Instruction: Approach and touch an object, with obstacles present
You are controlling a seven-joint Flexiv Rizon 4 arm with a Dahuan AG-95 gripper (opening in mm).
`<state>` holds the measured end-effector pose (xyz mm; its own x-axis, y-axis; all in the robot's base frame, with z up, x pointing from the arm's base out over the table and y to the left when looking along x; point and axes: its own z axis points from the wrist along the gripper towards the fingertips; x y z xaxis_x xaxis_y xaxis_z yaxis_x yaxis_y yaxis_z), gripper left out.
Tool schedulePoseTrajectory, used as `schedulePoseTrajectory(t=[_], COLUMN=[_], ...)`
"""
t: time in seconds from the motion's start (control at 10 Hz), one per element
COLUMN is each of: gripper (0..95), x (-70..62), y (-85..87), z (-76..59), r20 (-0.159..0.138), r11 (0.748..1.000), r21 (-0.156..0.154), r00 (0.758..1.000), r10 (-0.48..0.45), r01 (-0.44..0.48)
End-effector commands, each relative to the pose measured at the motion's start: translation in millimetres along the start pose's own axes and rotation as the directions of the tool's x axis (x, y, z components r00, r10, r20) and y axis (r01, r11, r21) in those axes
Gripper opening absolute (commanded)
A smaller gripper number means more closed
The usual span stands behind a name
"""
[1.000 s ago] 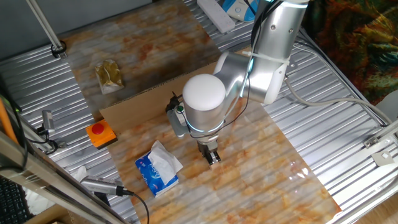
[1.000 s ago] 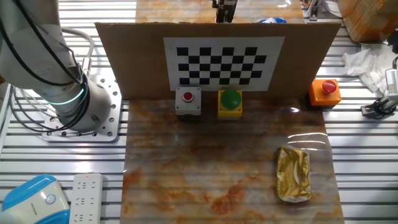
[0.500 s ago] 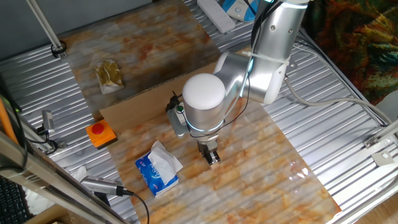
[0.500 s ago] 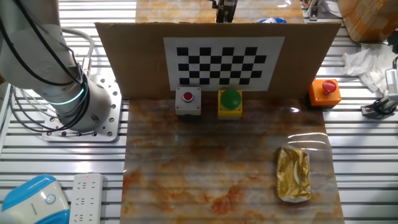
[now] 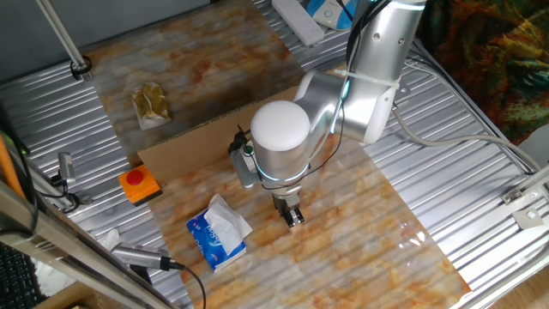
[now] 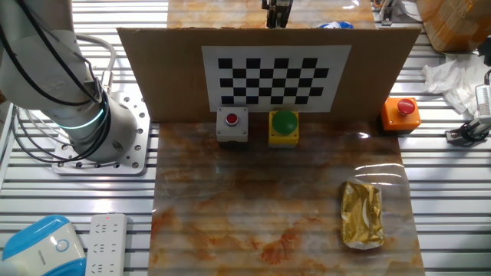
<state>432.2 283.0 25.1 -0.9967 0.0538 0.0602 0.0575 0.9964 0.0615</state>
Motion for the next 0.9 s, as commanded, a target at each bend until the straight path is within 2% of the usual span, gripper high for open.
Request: schedulePoseTrajectory(t=[0.1,0.3,0.7,0.9], gripper=[0.0,0.0,0.0,0.0], x=[-0.2,-1.0,-1.0,-1.0], y=[-1.0,-2.6,-2.6,-2.6], z=[0.8,2.5,2.5,2.5], r20=[0.002,0.011,0.011,0.017], r11=[1.000,0.999,0.996,0.987], r21=[0.003,-0.001,-0.012,-0.024], r00=[1.000,0.999,0.996,0.988], r10=[-0.011,-0.036,-0.093,-0.156], r01=[0.011,0.036,0.093,0.157])
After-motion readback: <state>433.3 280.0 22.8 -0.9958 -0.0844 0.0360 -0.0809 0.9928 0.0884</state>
